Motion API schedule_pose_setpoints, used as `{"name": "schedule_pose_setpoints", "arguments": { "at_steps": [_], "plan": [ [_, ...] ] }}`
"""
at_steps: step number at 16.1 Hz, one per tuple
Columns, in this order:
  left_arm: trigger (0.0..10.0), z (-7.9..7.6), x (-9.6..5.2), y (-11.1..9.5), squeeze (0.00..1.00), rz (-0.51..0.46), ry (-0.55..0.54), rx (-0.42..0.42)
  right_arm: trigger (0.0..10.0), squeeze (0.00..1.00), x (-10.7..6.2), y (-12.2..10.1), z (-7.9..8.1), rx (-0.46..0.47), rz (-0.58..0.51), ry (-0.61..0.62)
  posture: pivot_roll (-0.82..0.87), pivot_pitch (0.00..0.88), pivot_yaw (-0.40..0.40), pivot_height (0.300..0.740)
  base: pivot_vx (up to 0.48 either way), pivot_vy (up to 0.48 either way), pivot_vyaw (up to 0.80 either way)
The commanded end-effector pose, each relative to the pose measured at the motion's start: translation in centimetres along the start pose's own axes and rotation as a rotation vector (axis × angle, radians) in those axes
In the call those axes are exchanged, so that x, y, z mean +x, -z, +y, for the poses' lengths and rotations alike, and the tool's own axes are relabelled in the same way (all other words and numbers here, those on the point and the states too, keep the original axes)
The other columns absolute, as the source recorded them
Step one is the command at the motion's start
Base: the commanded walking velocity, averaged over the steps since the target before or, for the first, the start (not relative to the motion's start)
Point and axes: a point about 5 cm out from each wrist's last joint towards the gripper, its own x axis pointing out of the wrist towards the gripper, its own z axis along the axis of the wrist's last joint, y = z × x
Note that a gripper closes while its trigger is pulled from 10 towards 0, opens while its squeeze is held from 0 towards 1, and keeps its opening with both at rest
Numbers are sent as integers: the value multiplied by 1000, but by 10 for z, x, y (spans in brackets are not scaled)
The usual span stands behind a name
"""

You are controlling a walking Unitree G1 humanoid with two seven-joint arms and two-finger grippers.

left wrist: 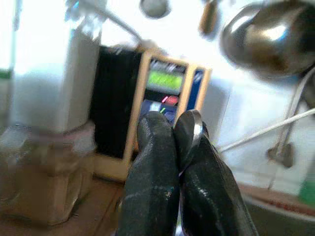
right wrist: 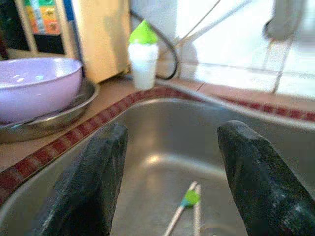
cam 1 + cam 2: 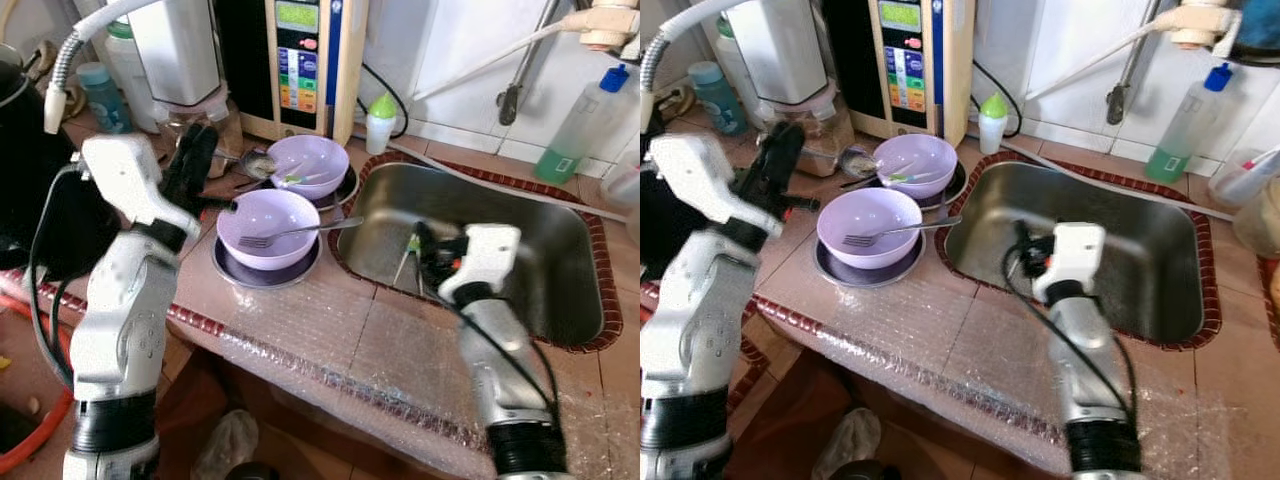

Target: Kitchen organization

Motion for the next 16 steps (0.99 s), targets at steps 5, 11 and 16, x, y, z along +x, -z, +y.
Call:
{"name": "schedule_pose_setpoints", "arguments": {
  "at_steps": [5,11,16],
  "plan": [
    [0,-53,26,1,0,2,270,-5,10000,0,16,-46,0,-93,-142,-226,19,0,29,740,0,0,0],
    [0,-92,43,38,0,145,427,5,10000,0,20,-85,13,-339,-182,-680,-3,0,33,740,0,0,0],
    [0,-106,40,45,0,155,492,-23,10000,0,24,-85,21,-429,-154,-833,-1,0,31,740,0,0,0]
  ]
}}
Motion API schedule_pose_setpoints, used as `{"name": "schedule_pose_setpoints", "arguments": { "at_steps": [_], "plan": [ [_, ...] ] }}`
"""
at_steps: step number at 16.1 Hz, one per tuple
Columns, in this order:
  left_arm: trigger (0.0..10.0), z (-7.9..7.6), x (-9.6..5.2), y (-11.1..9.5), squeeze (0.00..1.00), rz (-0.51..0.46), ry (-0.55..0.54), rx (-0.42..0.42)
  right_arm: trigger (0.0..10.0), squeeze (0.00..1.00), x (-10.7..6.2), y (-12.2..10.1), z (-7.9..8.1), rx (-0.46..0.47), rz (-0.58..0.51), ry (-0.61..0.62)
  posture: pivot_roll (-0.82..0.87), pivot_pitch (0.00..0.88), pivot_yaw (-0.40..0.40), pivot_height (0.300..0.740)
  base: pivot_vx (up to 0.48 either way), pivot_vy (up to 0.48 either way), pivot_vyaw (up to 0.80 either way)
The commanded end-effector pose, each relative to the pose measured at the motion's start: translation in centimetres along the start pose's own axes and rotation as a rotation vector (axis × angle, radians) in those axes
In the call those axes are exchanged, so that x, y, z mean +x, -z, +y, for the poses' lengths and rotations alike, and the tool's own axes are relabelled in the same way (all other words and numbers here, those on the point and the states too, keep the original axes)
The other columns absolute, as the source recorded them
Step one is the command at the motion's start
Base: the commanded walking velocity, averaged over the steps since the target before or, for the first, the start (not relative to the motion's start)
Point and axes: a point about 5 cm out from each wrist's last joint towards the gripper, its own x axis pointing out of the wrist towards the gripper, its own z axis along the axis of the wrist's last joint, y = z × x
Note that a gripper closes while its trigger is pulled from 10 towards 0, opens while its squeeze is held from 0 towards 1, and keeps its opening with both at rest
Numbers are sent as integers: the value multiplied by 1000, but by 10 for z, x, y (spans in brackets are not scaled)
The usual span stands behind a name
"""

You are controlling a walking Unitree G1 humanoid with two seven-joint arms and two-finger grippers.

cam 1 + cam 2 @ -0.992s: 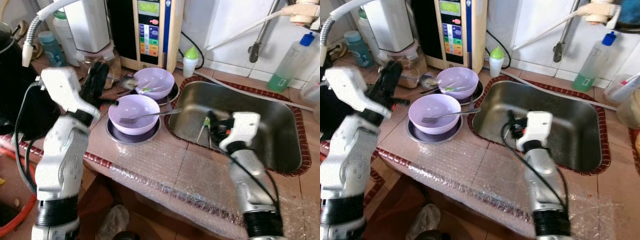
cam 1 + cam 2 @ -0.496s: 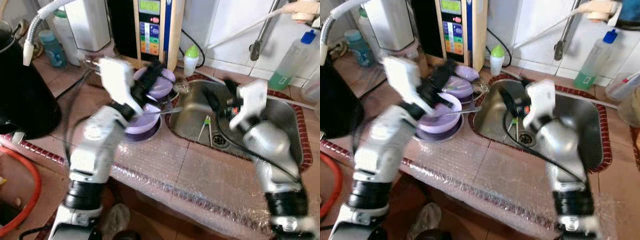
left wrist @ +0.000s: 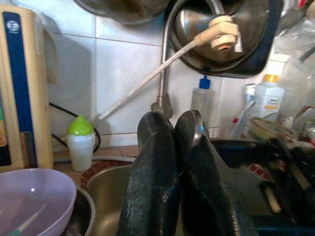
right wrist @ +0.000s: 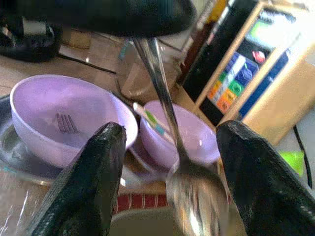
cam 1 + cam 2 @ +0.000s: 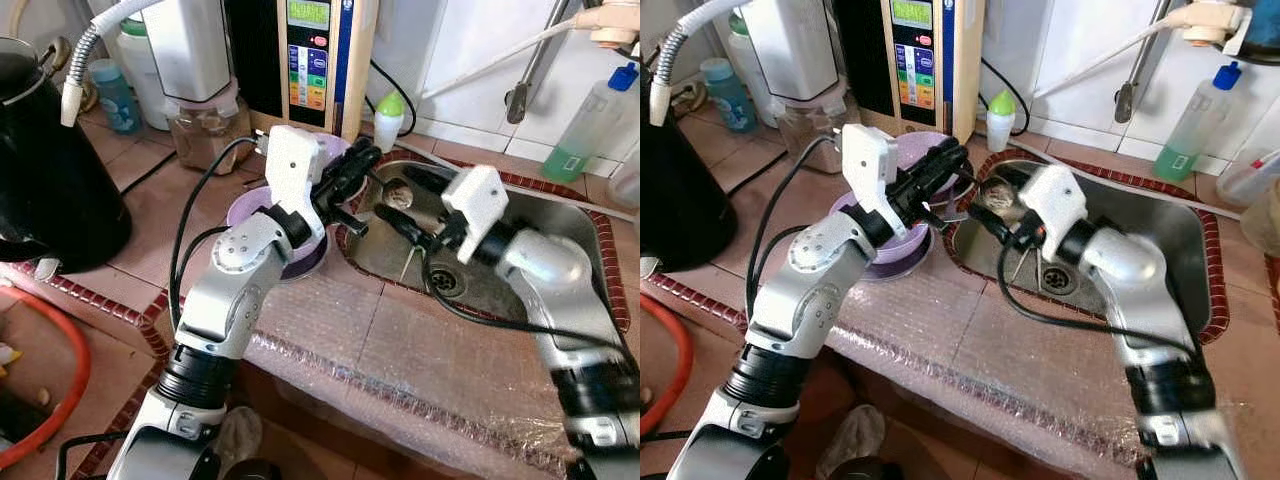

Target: Kitchen organization

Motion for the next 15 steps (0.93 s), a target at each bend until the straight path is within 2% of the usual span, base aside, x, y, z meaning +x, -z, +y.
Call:
{"name": "schedule_pose_setpoints", "arguments": {
  "at_steps": [1,3,4,5,9,11,15],
  "plan": [
    [0,-5,2,-3,0,-13,28,11,10000,0,5,-3,1,-31,-6,-31,0,0,29,740,0,0,0],
    [0,-10,3,-2,0,-14,59,-5,10000,0,17,-4,8,-47,-36,-21,4,0,26,740,0,0,0],
    [0,-13,3,-2,0,-13,68,-13,8510,0,20,-3,11,-46,-39,-25,4,0,26,740,0,0,0],
    [0,-15,3,-1,0,-8,79,-5,0,0,23,-1,14,-39,-46,-22,4,0,26,740,0,0,0],
    [0,-16,1,1,0,-1,85,-7,0,0,25,10,8,-59,16,104,11,0,28,740,0,0,0],
    [0,-15,0,2,0,3,86,9,0,0,25,8,-2,-48,10,167,10,0,30,740,0,0,0],
    [0,-15,0,3,0,8,85,20,0,0,24,4,-9,-67,-10,196,4,0,33,740,0,0,0]
  ]
}}
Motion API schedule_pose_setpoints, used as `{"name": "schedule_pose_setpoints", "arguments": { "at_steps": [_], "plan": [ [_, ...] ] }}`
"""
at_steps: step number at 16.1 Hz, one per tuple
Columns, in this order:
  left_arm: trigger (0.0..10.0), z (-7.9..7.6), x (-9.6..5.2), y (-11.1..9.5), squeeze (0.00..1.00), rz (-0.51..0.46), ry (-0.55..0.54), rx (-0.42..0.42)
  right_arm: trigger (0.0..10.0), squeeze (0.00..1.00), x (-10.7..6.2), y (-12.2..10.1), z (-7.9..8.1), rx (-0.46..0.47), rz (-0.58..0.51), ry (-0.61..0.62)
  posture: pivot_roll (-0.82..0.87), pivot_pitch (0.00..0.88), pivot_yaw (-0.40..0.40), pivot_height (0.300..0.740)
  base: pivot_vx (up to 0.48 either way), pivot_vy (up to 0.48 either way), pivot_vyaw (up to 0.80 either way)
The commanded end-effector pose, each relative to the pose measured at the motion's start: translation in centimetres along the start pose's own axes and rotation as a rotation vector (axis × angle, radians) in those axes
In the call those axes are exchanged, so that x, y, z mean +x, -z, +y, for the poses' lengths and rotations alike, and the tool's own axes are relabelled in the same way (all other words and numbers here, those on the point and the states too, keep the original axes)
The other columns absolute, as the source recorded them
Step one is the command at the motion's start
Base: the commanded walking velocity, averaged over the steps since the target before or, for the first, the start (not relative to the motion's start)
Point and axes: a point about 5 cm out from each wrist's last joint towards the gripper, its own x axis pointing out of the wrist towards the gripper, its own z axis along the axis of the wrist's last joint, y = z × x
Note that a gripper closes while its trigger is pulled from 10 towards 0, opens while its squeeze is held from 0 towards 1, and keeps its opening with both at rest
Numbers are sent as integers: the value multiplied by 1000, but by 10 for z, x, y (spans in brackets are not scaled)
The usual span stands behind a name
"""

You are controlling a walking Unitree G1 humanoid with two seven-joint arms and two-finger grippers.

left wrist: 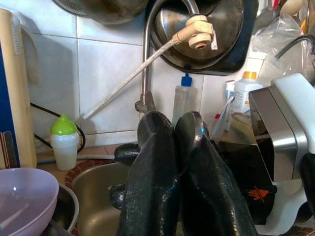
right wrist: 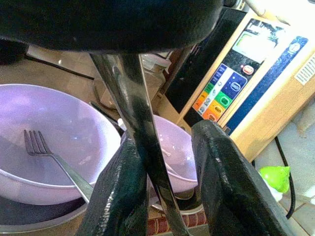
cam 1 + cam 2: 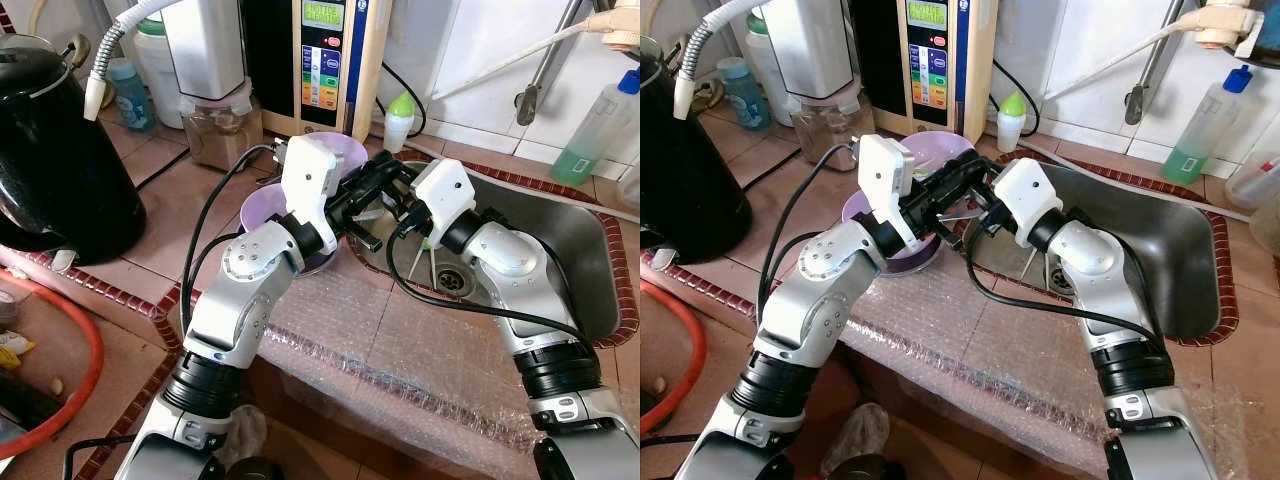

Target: Kitchen organization

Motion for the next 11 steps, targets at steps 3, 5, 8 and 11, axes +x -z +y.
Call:
{"name": "schedule_pose_setpoints", "arguments": {
  "at_steps": [3,5,8,11],
  "plan": [
    [0,-1,-1,0,0,3,9,23,0,0,-1,-5,-15,-7,-14,71,-1,0,31,740,0,0,0],
    [0,-1,-1,0,0,4,7,24,0,0,-2,-5,-16,-7,-15,71,-1,0,31,740,0,0,0],
    [2941,-2,0,1,0,3,7,31,0,0,-3,-2,-18,-3,-8,86,-7,0,31,740,0,0,0],
    [10000,-2,-2,2,1000,4,6,34,0,0,-4,0,-23,-18,1,137,-4,0,33,740,0,0,0]
  ]
}}
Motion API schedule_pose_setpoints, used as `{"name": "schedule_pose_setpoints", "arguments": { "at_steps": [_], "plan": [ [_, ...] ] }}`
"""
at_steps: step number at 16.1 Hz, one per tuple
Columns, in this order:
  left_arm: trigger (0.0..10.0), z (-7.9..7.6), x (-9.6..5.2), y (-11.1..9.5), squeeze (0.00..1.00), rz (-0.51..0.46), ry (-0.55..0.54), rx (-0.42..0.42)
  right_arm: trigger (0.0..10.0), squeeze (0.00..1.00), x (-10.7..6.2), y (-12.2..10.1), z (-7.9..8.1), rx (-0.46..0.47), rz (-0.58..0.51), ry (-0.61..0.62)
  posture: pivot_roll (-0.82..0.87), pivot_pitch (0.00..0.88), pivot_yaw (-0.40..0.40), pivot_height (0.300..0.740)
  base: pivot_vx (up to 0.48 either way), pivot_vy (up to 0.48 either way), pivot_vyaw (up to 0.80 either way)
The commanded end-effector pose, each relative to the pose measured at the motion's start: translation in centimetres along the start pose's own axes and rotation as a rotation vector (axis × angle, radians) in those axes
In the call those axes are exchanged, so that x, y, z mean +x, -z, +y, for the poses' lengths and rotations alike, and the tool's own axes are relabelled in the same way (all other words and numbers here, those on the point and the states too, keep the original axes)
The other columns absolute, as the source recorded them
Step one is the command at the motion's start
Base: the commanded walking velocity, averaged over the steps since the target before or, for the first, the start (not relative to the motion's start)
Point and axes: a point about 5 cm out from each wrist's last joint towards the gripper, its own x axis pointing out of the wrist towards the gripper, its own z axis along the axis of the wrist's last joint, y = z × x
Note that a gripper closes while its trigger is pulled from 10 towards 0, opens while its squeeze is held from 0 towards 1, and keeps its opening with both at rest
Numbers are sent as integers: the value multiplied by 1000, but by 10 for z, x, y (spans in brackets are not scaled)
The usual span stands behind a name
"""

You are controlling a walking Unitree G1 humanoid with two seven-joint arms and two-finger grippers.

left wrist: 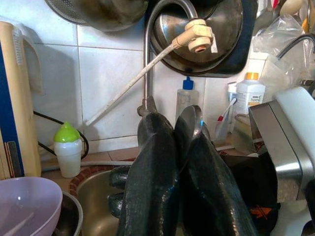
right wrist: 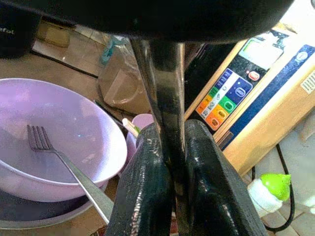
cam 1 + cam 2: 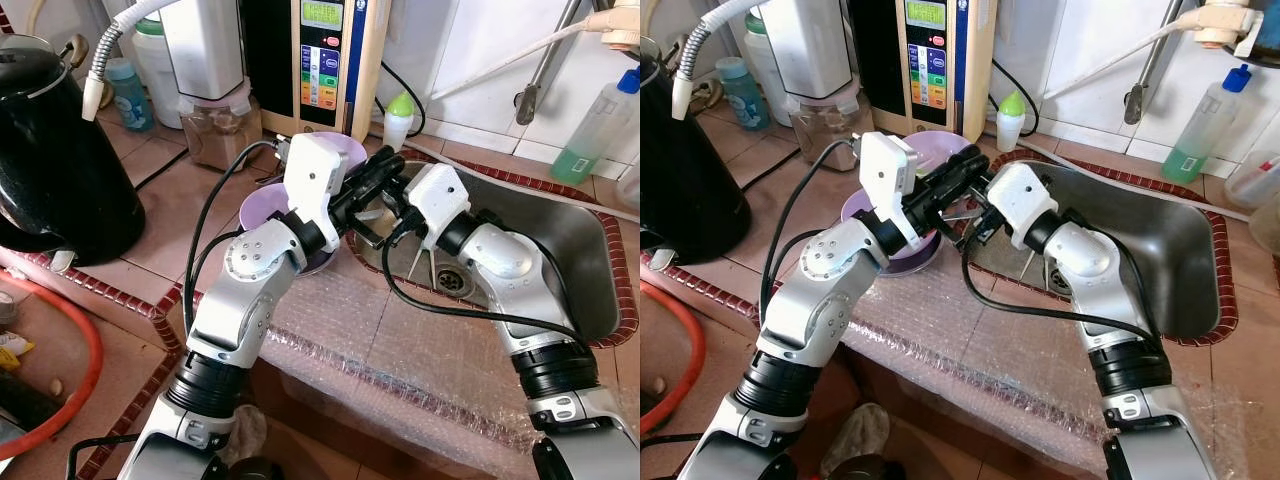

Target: Kitchen organization

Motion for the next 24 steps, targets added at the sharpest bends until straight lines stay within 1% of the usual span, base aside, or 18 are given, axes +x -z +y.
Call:
{"name": "schedule_pose_setpoints", "arguments": {
  "at_steps": [1,2,4,7,9,10,12,13,14,15,16,17,19,20,21,22,23,24],
  "plan": [
    [10000,-1,-4,5,1000,16,8,-1,0,0,-6,0,-28,16,13,158,-4,0,33,740,0,0,0],
    [10000,-1,-4,4,1000,11,9,-1,0,0,-6,3,-31,-13,32,182,-4,0,33,740,0,0,0],
    [10000,0,-3,-1,1000,-17,6,6,0,0,-6,9,-38,-28,59,251,-4,0,33,740,0,0,0],
    [10000,2,-5,-4,1000,-42,-17,27,0,0,-7,18,-44,-63,98,302,5,0,31,740,0,0,0],
    [10000,6,-15,6,1000,3,-27,52,0,0,-12,34,-47,-65,162,373,5,0,31,740,0,0,0],
    [10000,6,-22,15,1000,48,-11,91,0,0,-17,49,-47,-36,223,423,7,0,33,740,0,0,0],
    [10000,8,-33,33,1000,128,3,124,0,0,-33,81,-42,37,373,517,10,0,32,740,0,0,0],
    [10000,10,-37,40,1000,163,2,138,0,0,-39,93,-39,64,428,557,10,0,32,740,0,0,0],
    [10000,11,-39,44,1000,177,-1,146,0,0,-43,99,-36,79,463,573,17,0,34,740,0,0,0],
    [10000,14,-42,51,1000,212,-5,185,0,0,-50,108,-32,122,521,624,17,0,34,740,0,0,0],
    [10000,16,-44,56,1000,239,-3,208,9412,361,-54,114,-29,170,550,661,16,0,35,740,0,0,0],
    [10000,18,-45,61,1000,261,-9,228,10000,1000,-56,118,-26,218,561,680,13,0,34,740,0,0,0],
    [10000,20,-46,65,1000,278,-11,257,10000,1000,-56,121,-21,230,578,678,7,0,36,740,0,0,0],
    [10000,23,-44,68,929,287,-9,293,10000,1000,-57,124,-16,236,590,667,1,0,38,740,0,0,0],
    [10000,26,-43,70,698,292,-14,302,10000,1000,-59,126,-14,233,606,666,-3,0,39,740,0,0,0],
    [10000,26,-42,70,698,291,-16,305,10000,1000,-60,128,-12,240,611,668,-8,0,42,740,0,0,0],
    [10000,30,-40,74,8,293,-17,341,10000,1000,-66,133,-7,274,632,685,-21,0,47,740,0,0,0],
    [10000,31,-39,75,0,293,-16,353,10000,1000,-69,135,-5,284,640,689,-24,0,48,740,0,0,0]
  ]
}}
